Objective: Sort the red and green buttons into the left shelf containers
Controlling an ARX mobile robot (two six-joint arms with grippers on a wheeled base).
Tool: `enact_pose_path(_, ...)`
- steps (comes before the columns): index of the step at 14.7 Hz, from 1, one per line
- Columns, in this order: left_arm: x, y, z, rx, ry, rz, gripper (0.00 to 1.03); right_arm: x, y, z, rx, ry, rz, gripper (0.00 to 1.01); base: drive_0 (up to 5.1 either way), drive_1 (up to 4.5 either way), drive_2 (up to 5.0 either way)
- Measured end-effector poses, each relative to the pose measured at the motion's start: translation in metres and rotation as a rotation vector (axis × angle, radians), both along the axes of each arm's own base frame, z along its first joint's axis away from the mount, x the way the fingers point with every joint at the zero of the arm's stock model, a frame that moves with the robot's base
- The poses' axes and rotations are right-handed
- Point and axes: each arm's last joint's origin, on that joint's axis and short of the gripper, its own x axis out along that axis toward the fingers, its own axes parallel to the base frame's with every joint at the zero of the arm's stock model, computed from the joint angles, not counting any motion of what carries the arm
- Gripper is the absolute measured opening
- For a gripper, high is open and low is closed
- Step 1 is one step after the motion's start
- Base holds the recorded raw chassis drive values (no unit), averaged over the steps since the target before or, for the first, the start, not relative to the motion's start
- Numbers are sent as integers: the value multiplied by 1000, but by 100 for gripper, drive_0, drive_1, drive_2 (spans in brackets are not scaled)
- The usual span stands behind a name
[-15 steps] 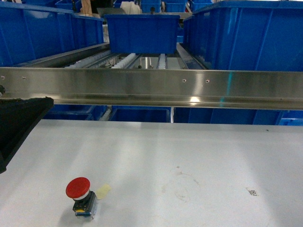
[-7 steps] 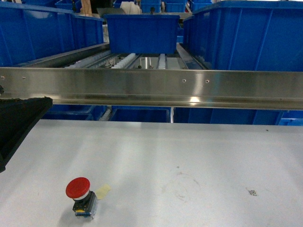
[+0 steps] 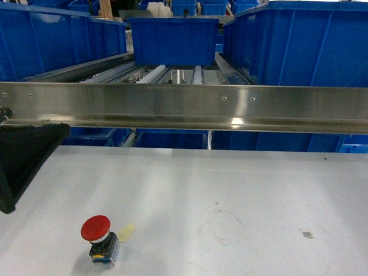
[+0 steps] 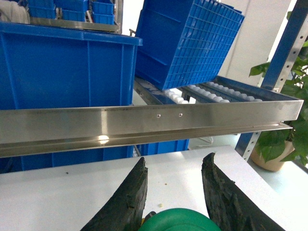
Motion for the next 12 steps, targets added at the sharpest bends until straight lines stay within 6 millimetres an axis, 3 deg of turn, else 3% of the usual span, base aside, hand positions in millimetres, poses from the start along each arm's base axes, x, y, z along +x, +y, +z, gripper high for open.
enact_pose_path(4, 12, -20, -44, 96, 137, -39, 98, 0, 0, 0, -6, -2, 0, 31, 0, 0, 0)
enact_pose_path(8, 12, -31, -58, 157, 151, -36, 98, 0, 0, 0, -6, -2, 0, 31, 0, 0, 0)
enact_pose_path(12, 11, -29, -78, 190, 191, -1, 98, 0, 0, 0, -7, -2, 0, 31, 0, 0, 0)
